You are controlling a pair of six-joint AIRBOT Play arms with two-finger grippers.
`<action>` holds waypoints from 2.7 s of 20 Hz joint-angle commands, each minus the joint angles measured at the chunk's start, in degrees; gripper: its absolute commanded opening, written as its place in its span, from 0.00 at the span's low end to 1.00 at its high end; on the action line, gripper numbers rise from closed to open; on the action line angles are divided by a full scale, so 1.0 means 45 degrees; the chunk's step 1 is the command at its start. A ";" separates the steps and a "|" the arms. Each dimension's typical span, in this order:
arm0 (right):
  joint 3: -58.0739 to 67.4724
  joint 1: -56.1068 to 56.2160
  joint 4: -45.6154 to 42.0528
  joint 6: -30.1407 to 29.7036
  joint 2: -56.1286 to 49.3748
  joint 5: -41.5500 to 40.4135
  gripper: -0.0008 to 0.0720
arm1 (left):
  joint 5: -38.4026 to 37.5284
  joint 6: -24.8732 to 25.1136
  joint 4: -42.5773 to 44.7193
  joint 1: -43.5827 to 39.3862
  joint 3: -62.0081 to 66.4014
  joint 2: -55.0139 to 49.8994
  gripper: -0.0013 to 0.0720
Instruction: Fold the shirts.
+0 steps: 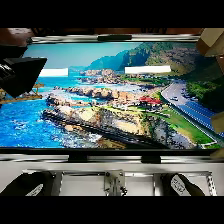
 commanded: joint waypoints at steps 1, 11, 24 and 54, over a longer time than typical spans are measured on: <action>0.0010 -0.2671 0.1234 0.0248 -0.0471 -0.1593 0.08 | -0.0092 0.0019 0.0189 0.0005 -0.0010 0.0000 1.00; 0.0015 -0.7839 0.5474 -0.0452 -0.1331 -0.4056 0.08 | -0.0097 -0.0617 0.1695 0.0005 0.0000 0.0000 1.00; 0.0044 -0.8913 0.5775 -0.0850 -0.2793 -0.7043 0.08 | -0.0121 -0.3604 0.3764 0.0005 -0.0005 -0.0005 1.00; 0.2589 -1.1715 0.7519 -0.1224 -0.6198 -0.7082 0.08 | -0.5178 -0.6033 0.2433 -0.0029 -0.0015 -0.0015 0.91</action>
